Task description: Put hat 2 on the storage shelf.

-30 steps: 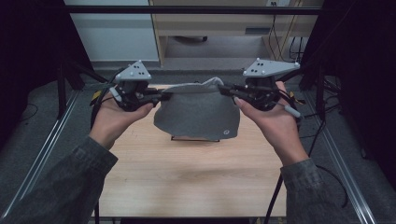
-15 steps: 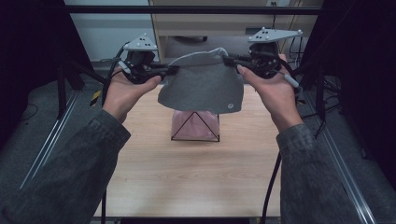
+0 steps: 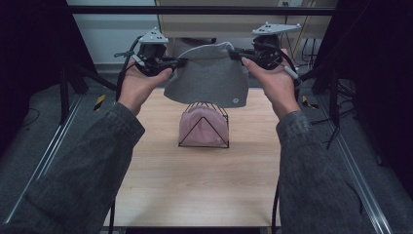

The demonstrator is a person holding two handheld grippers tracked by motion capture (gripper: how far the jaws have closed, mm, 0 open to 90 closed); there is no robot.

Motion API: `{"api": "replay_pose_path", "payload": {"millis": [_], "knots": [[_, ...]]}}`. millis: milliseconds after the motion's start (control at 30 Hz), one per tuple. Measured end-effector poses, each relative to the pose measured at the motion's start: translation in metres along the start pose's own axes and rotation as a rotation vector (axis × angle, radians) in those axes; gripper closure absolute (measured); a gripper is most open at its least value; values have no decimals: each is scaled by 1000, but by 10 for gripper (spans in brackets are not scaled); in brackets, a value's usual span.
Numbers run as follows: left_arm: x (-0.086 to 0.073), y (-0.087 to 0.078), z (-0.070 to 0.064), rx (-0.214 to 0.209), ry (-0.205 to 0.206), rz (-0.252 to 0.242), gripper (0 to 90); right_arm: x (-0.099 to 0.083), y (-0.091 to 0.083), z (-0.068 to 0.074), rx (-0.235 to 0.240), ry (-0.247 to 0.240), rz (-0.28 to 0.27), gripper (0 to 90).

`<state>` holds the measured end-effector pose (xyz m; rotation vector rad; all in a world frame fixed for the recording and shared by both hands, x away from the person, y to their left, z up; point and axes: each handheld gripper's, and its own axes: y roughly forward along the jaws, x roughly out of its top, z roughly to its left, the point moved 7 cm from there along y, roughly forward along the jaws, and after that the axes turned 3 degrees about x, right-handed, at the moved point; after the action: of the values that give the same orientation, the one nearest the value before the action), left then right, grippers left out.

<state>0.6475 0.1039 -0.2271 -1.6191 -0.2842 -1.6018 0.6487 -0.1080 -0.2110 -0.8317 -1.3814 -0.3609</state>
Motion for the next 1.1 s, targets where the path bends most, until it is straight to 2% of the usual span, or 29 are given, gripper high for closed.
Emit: {"api": "replay_pose_path", "payload": {"millis": [167,333,500,867,1100], "knots": [[-3,8,7,-2,-6,2,869,-4,13,-7,-3,7,11,852],[-11,23,17,1,-25,17,869,-14,31,-18,-12,15,43,852],[-18,30,23,3,-26,27,869,-19,40,-24,-15,22,55,852],[-36,37,27,-14,-41,50,869,-28,48,-20,-12,-2,96,852],[-52,44,25,-24,-53,74,868,-42,53,-16,-16,-6,129,852]]}}
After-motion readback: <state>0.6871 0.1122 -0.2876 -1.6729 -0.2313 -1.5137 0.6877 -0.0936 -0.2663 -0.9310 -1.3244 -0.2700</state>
